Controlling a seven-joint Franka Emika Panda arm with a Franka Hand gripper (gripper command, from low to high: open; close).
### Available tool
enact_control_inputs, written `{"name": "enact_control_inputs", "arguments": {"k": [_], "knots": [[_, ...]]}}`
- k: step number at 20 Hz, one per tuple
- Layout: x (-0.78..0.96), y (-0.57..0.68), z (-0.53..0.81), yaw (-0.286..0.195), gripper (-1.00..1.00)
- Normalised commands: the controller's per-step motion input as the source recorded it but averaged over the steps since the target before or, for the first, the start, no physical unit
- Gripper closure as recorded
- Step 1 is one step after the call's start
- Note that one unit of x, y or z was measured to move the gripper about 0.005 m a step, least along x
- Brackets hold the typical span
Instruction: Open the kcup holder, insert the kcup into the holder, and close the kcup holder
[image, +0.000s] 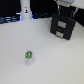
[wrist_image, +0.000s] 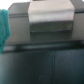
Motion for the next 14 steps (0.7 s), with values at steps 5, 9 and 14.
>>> {"name": "enact_control_inputs", "arguments": {"k": [5,9,14], "knots": [[-0.10,0.14,-0.42,-0.018,-1.00],[-0.36,0.00,-0.34,-0.003,-1.00],[-0.26,-0.05,-0.19,-0.001,-1.00]]}}
